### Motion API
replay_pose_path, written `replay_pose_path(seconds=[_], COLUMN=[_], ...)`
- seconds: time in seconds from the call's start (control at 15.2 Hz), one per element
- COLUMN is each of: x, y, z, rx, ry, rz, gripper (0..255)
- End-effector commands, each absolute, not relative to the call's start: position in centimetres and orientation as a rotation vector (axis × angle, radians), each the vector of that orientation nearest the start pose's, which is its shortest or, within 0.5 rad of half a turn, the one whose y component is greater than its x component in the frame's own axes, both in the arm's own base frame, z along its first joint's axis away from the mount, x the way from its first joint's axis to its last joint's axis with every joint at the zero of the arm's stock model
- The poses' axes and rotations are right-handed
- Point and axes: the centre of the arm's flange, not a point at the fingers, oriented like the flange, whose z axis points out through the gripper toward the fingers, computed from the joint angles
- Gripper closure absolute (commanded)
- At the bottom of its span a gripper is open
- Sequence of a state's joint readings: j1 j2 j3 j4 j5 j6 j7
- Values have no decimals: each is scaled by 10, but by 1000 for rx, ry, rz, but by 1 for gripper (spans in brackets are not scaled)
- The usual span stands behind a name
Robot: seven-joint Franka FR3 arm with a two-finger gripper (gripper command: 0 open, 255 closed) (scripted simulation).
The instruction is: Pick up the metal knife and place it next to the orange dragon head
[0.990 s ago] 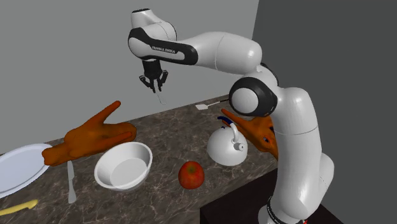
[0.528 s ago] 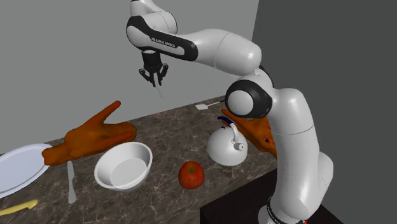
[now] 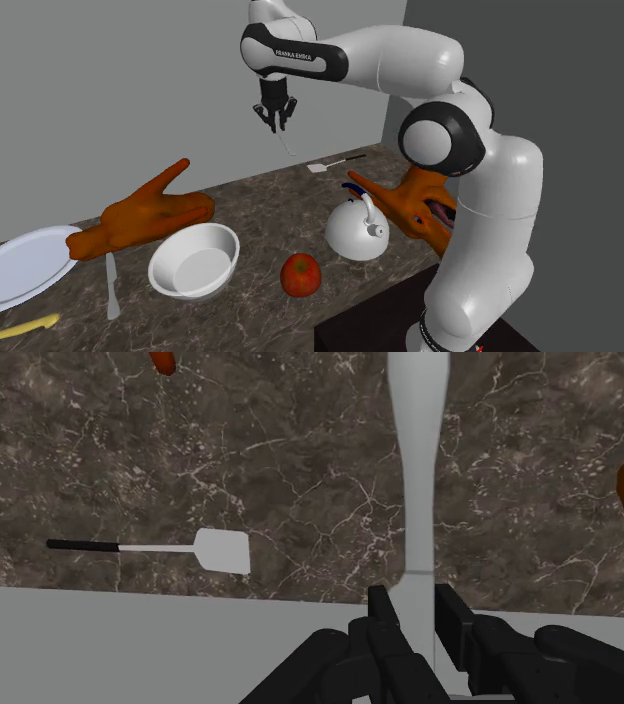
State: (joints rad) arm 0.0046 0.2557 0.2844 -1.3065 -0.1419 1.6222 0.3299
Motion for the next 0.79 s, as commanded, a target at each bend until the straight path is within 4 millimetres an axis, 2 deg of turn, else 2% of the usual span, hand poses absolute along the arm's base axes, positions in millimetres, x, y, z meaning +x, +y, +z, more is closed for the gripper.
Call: replay_pose_path(seconds=[0.0, 0.73], x=[613, 570], y=[116, -23], z=[608, 608], rx=[-3184, -3184], ry=[78, 78], rz=[-139, -139], gripper=[255, 255])
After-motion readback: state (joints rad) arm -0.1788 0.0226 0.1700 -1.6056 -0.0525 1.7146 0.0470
